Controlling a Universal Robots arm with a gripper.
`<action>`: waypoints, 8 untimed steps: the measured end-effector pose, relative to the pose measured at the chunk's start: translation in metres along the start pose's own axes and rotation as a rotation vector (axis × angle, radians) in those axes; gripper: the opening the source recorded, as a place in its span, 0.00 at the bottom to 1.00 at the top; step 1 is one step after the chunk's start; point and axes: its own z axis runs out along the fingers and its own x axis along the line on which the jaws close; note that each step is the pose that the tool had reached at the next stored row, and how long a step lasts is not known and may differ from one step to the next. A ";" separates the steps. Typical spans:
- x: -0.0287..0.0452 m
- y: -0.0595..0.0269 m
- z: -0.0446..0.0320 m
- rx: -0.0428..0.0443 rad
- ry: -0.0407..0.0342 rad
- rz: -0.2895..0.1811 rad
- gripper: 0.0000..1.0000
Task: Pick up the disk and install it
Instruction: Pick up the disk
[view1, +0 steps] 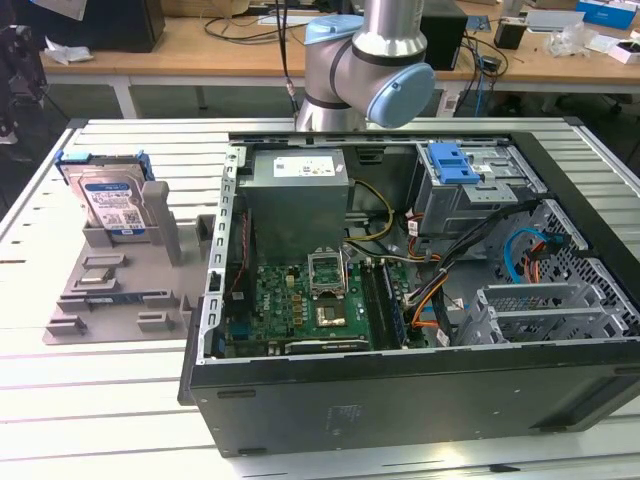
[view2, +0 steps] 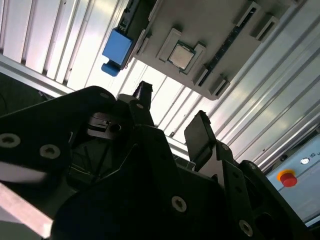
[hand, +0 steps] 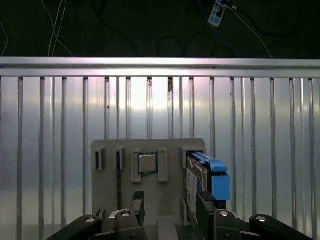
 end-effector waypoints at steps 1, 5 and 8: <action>0.0000 0.0000 0.0001 0.0001 0.0000 0.000 0.54; -0.0060 0.0000 0.0010 -0.0001 0.0001 0.000 0.54; -0.0133 -0.0001 0.0018 0.0000 0.0000 0.000 0.54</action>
